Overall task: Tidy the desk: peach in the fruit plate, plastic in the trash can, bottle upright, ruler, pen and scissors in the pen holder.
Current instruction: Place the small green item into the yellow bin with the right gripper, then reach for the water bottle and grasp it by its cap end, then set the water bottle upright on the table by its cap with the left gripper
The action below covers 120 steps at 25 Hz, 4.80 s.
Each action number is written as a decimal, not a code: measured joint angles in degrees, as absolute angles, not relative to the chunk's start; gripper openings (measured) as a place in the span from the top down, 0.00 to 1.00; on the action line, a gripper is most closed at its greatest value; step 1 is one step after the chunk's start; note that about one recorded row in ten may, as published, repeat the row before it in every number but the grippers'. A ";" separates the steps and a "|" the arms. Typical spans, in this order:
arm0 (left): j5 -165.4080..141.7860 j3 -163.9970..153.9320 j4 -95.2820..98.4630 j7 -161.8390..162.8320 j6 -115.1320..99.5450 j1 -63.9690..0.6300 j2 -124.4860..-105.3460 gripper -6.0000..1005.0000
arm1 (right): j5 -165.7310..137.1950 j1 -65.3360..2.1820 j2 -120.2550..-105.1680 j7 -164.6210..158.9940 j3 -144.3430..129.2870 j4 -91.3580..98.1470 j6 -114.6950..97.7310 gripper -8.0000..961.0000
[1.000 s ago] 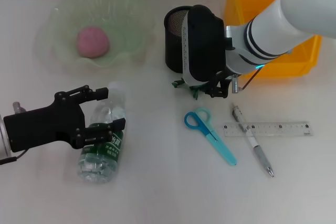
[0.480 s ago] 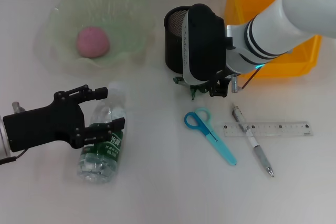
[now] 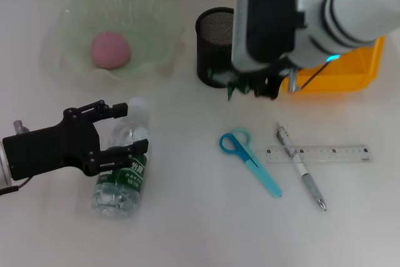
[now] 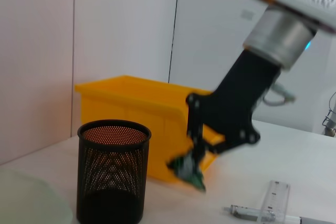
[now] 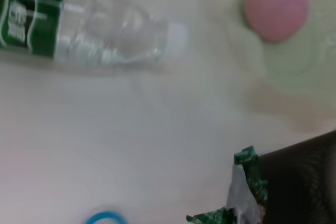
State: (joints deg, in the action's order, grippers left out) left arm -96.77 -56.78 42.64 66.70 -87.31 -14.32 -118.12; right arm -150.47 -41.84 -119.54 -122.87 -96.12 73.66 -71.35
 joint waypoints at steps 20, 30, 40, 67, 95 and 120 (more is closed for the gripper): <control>-96.11 -56.75 42.62 66.29 -88.96 -14.66 -118.49 0.18 | -154.41 -36.03 -119.13 -133.74 -67.71 75.87 -65.69 0.98; -92.29 -56.77 45.67 70.92 -91.46 -14.64 -118.42 0.18 | -141.06 -30.42 -119.17 -132.11 -64.91 79.64 -63.95 0.68; -106.57 -66.56 85.12 117.25 -83.74 -8.55 -118.57 0.18 | -96.35 -5.69 -119.56 -92.35 -68.37 82.17 -66.02 0.36; -143.83 -89.59 89.28 165.35 -75.06 -22.34 -119.18 0.19 | -85.81 -0.96 -119.62 -71.19 -69.26 63.13 -74.74 0.12; -144.35 -85.73 71.85 165.08 -67.46 -27.70 -118.88 0.22 | -86.01 -3.51 -119.53 -71.68 -69.26 60.33 -74.97 0.12; -143.72 -83.91 67.30 157.52 -67.60 -30.39 -118.56 0.43 | -86.32 -4.40 -119.34 -72.19 -68.72 58.71 -74.96 0.12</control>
State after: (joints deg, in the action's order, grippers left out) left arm -143.72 -83.91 67.30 157.52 -67.60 -30.39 -118.56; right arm -86.32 -4.40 -119.34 -72.19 -68.72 58.71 -74.96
